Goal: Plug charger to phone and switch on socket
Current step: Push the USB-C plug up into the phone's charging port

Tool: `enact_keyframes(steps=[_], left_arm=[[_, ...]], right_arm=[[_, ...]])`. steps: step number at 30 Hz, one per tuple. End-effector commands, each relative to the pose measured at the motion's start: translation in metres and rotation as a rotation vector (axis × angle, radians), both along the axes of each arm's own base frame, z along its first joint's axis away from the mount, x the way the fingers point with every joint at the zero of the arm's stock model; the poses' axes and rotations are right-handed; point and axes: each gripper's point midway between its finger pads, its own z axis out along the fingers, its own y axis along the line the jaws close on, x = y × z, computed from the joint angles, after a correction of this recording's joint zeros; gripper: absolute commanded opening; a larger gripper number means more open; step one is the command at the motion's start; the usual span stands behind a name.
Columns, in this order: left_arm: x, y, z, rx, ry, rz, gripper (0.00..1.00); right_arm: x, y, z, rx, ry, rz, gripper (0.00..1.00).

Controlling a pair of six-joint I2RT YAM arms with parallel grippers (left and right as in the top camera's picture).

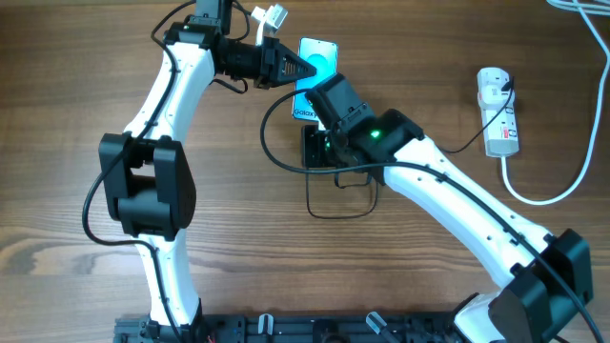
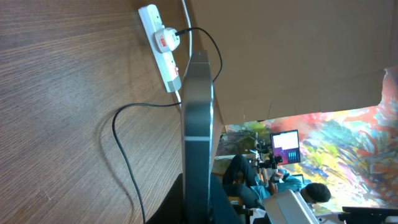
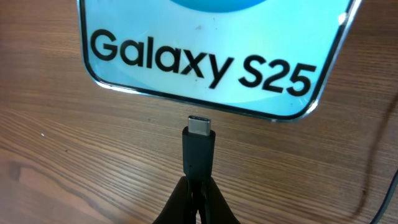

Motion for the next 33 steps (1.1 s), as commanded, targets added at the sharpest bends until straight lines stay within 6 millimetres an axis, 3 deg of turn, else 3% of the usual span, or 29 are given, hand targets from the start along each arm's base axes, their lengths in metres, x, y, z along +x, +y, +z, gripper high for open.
enact_keyframes(steps=[1,29,33], left_arm=[[-0.0054,0.0,0.027,-0.036,-0.046,-0.011,0.04],[-0.0026,0.0011,0.0215,-0.003,-0.051,0.004,0.04],[-0.0045,0.0003,0.0254,-0.026,-0.047,-0.006,0.04]], right_arm=[[0.0067,0.0,-0.0002,-0.006,-0.024,-0.009,0.04],[0.0123,-0.0019,0.0011,-0.026,-0.06,-0.003,0.04],[0.0125,-0.0009,-0.0064,-0.034,-0.043,-0.003,0.04]])
